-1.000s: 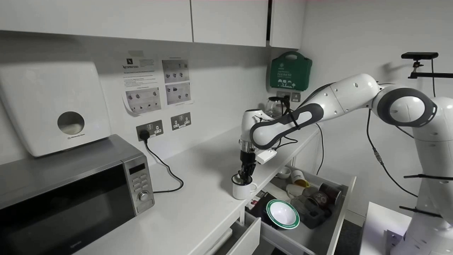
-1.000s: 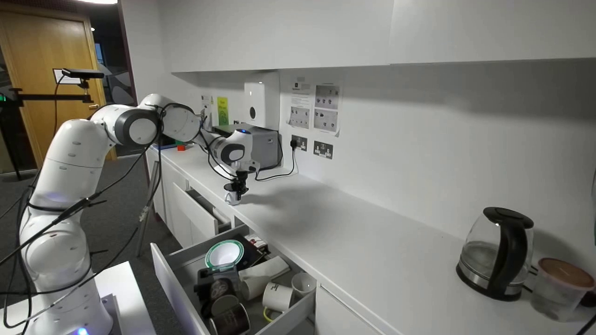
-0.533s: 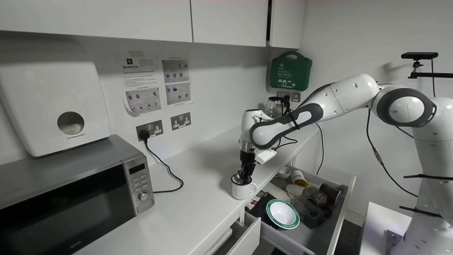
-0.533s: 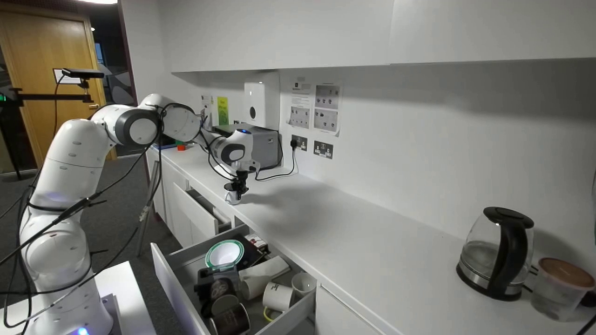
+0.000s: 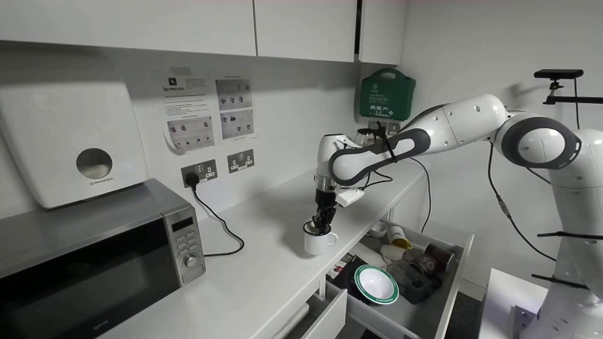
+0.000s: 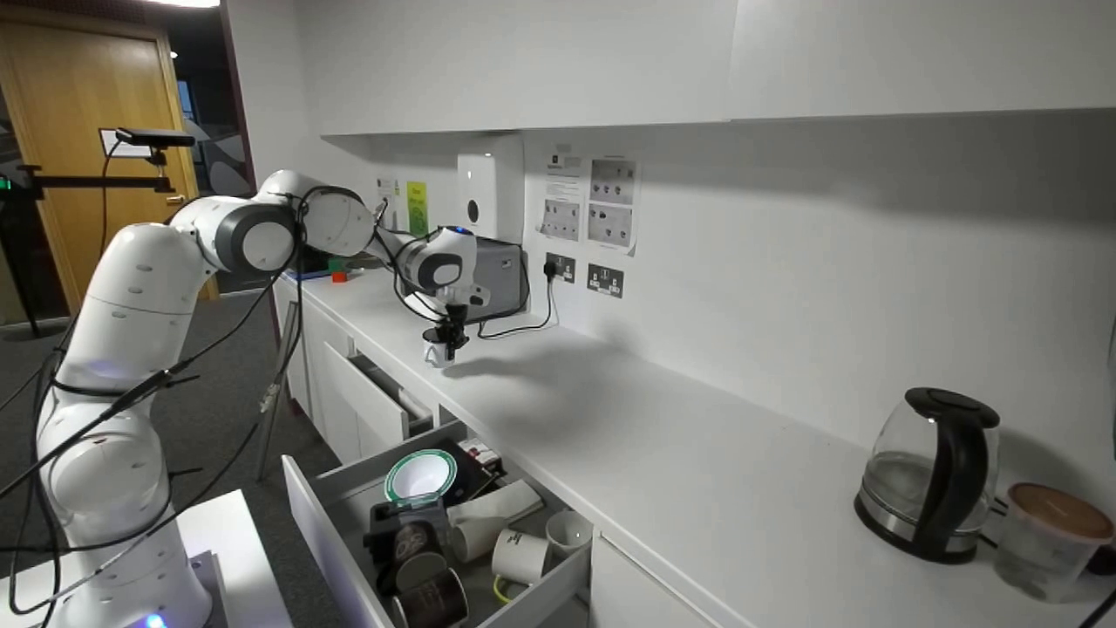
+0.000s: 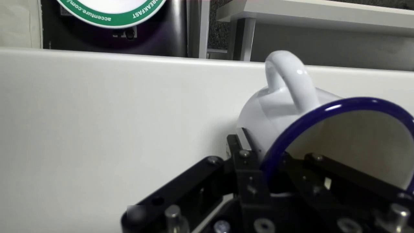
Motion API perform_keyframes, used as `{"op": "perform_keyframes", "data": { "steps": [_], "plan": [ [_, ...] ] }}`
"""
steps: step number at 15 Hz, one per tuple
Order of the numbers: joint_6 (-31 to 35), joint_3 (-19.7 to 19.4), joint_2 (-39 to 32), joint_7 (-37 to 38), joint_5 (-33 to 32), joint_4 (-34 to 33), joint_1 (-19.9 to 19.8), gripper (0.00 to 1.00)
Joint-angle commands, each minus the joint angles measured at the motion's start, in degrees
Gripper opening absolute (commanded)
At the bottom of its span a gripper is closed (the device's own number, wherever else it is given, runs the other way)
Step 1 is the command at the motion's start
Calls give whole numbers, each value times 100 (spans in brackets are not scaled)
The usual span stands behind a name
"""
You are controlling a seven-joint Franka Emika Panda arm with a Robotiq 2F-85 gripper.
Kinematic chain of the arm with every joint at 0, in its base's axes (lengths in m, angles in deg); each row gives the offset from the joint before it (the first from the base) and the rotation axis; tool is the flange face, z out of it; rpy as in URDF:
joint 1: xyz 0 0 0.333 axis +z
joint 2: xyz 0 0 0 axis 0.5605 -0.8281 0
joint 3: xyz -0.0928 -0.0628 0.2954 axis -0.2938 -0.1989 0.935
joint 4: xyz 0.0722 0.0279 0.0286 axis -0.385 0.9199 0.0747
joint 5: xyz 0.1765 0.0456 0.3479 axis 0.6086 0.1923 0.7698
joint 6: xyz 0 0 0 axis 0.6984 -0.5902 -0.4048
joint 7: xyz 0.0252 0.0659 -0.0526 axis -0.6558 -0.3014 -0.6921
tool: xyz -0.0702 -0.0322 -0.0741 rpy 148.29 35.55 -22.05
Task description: Open the drawer on the right, take three mugs out of the drawer and place them on the countertop
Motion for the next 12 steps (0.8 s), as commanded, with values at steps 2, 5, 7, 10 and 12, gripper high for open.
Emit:
{"op": "perform_keyframes", "data": {
  "steps": [2,5,7,10,12],
  "plan": [
    [-557,-28,-107,25,23,-572,23,1],
    [-721,-39,-186,45,51,-805,8,1],
    [-763,-43,-248,37,62,-951,-1,1],
    [-820,-49,-347,21,64,-1156,-6,1],
    [-868,-54,-445,14,59,-1301,-7,1]
  ]
}}
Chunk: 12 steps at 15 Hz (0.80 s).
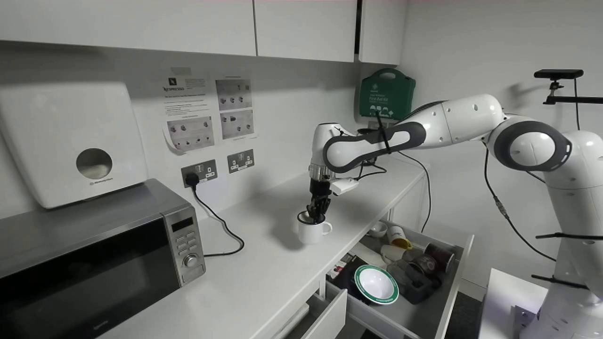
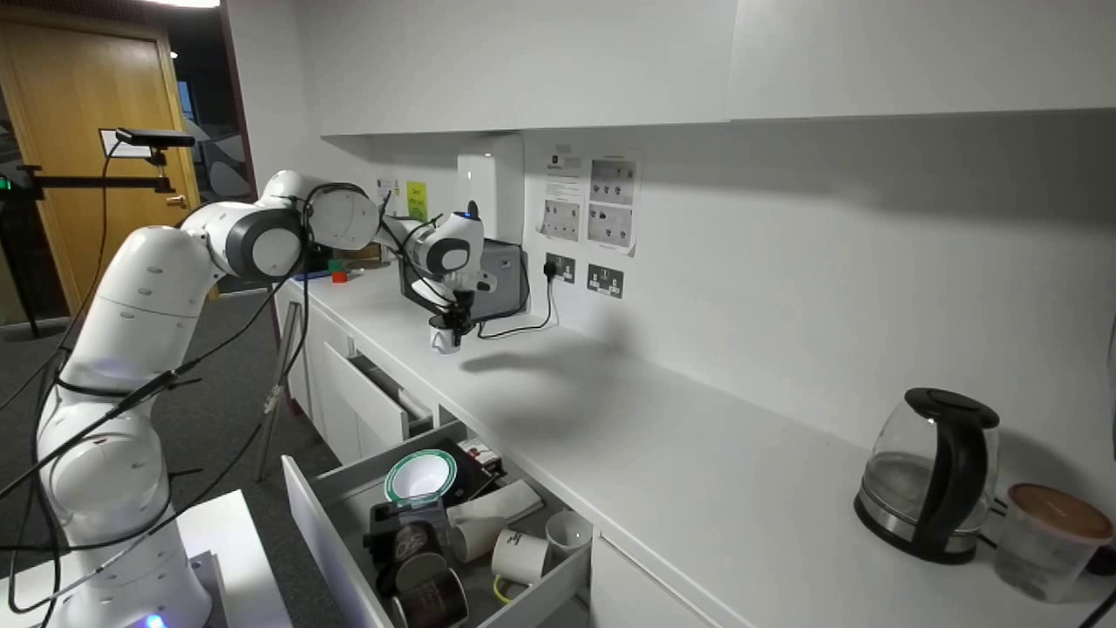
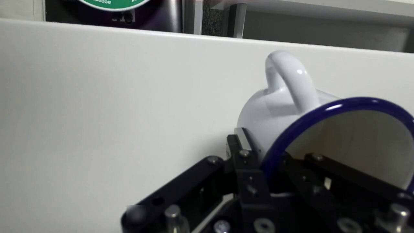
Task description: Open the drawer on the right, take three mugs out of the drawer and place them on the countertop
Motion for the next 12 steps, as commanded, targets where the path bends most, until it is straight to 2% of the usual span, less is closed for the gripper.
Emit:
{"op": "perform_keyframes", "data": {
  "steps": [1,12],
  "plan": [
    [-310,-37,-253,-5,58,-513,-3,1],
    [-468,-71,-918,-43,18,-1127,-5,1]
  ]
}}
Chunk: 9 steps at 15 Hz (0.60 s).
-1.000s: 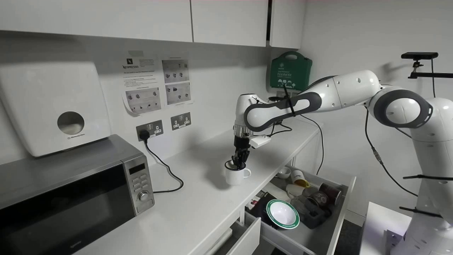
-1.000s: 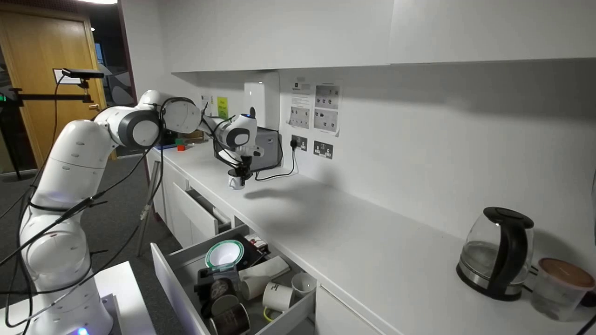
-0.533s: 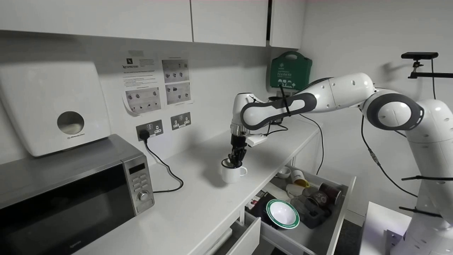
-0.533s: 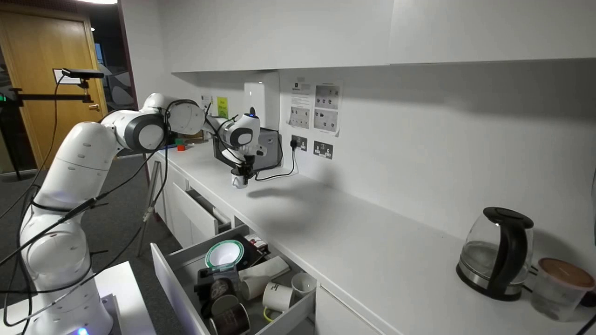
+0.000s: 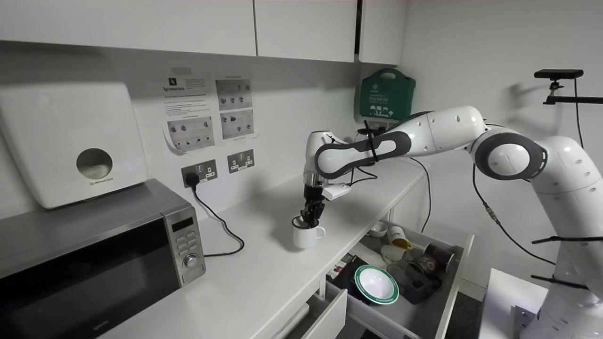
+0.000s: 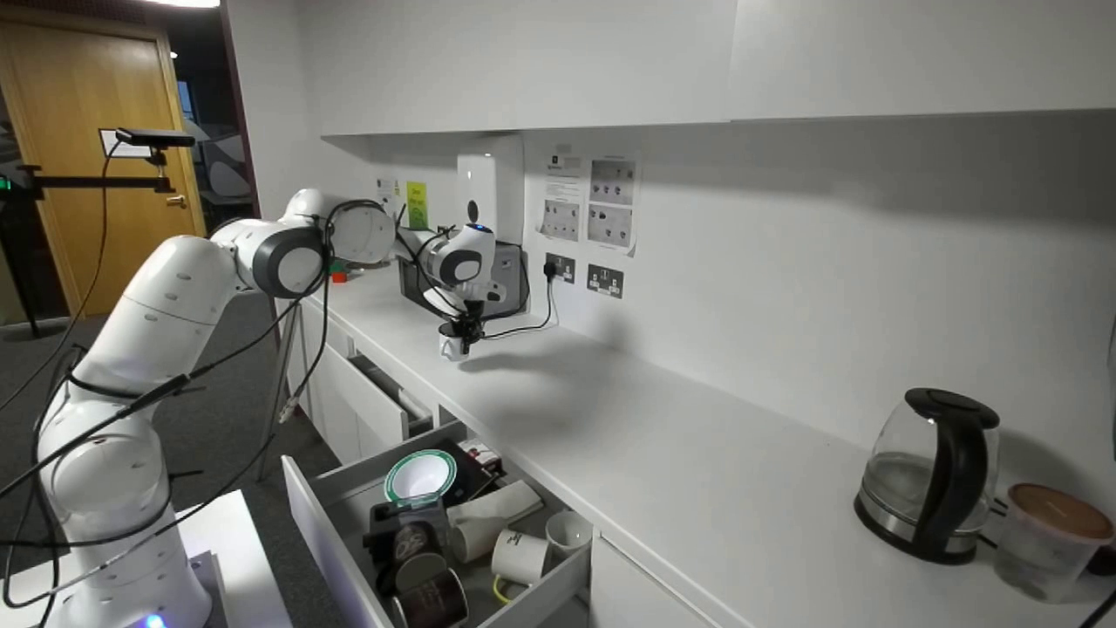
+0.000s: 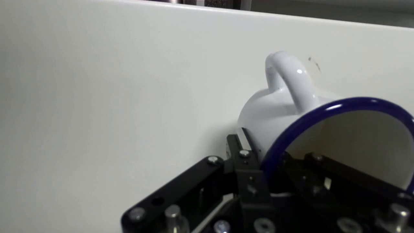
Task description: Open the drawer on the right, take three mugs out of the drawer and place them on the countertop
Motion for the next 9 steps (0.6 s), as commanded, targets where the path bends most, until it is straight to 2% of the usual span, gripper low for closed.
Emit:
{"op": "perform_keyframes", "data": {
  "steps": [1,9],
  "plan": [
    [-363,-40,-243,-39,20,-419,-5,1],
    [-416,-42,-490,-54,40,-478,-20,1]
  ]
}}
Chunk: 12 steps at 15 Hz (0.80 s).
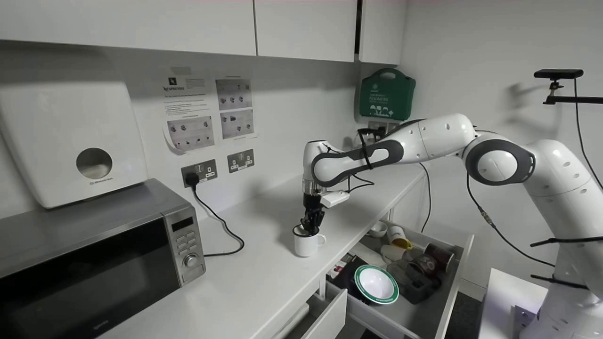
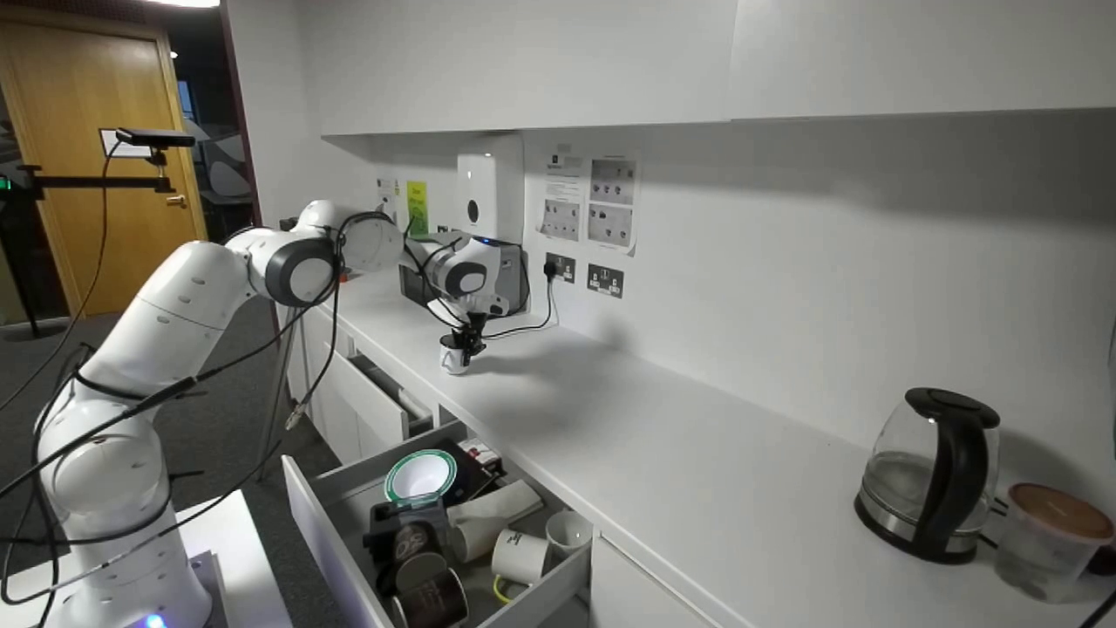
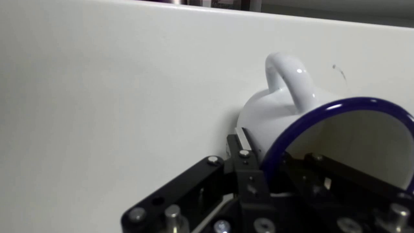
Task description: Open the drawer on the right, take three mugs out of the drawer and place them on the countertop
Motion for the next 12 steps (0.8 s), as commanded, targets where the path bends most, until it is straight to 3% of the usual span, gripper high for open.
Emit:
{"op": "perform_keyframes", "data": {
  "steps": [1,6,7,9,12],
  "plan": [
    [-285,-19,-122,-56,45,-294,-21,1],
    [-290,-15,-143,-52,52,-326,-20,1],
    [-301,-12,-139,-56,53,-327,-20,30],
    [-301,-16,-134,-46,49,-320,-17,36],
    [-302,-13,-119,-42,65,-298,-27,61]
  ]
}}
